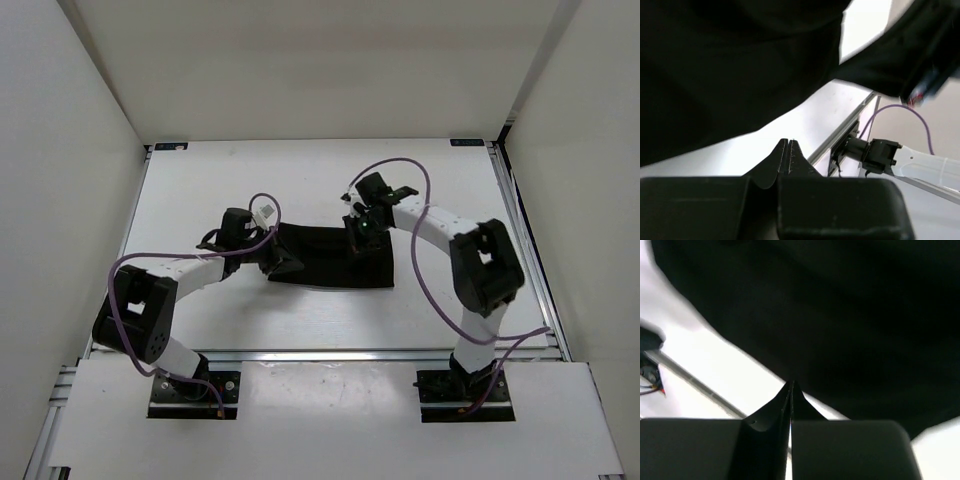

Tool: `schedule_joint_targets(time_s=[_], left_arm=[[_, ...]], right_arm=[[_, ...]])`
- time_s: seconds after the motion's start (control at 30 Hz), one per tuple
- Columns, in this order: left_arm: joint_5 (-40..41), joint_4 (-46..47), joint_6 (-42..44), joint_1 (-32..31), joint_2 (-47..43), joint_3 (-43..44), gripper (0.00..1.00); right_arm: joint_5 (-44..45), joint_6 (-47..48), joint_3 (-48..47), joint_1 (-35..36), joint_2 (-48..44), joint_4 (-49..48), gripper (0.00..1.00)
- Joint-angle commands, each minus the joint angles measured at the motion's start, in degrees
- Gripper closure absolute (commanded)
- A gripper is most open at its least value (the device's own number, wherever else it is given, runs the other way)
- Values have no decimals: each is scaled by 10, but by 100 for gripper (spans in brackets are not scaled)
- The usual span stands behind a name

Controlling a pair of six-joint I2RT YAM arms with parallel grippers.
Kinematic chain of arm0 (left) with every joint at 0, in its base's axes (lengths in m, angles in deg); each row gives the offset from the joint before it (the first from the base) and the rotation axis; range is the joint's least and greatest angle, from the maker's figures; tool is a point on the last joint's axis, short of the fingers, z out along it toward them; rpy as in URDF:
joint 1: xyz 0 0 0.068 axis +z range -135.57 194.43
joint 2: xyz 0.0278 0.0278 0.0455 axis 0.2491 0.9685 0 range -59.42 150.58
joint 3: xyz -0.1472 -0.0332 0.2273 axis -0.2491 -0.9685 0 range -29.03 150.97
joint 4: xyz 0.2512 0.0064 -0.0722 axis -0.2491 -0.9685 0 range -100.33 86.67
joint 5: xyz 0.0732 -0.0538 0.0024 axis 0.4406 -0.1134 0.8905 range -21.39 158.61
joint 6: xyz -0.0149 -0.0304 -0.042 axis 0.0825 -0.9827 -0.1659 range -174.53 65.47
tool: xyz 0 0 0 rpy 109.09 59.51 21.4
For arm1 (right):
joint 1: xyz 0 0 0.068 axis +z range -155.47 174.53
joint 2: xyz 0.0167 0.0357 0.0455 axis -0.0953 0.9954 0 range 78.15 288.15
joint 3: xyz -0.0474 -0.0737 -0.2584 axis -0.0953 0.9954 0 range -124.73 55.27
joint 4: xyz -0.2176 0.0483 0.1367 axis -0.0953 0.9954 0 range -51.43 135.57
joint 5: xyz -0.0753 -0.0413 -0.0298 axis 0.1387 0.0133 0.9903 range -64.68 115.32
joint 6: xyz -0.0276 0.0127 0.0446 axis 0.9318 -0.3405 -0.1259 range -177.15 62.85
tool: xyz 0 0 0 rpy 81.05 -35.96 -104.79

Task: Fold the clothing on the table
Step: Fold the skirt

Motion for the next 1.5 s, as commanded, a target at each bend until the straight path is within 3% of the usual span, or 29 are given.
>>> schedule_joint_targets(time_s=[0.0,0.27,0.43,0.57,0.63,0.67,0.7,0.77,0.87,1.1,1.47], left_arm=[[-7,-12,21,13,-26,-4,100],[-8,-58,39,28,-26,23,100],[-7,-47,31,26,-24,14,100],[-10,-26,27,26,3,38,100],[7,-40,40,28,24,61,100],[17,-48,43,29,30,65,100],[29,-56,52,33,38,79,100],[55,-64,58,38,58,93,100],[94,-89,76,45,72,100,100],[176,-124,113,59,87,84,100],[205,-120,120,26,119,55,100]], right_arm=[[-32,0,-79,-10,77,-24,100],[5,40,-352,-46,266,48,100],[25,24,-359,-69,252,33,100],[58,46,-283,-61,152,29,96],[59,52,-224,-66,86,35,70],[52,54,-209,-70,75,38,63],[36,53,-180,-78,45,49,45],[13,50,-128,-104,-1,58,32],[9,47,-16,-128,-62,51,29],[1,40,123,-160,-135,-4,28],[-26,20,220,-191,-119,-150,37]])
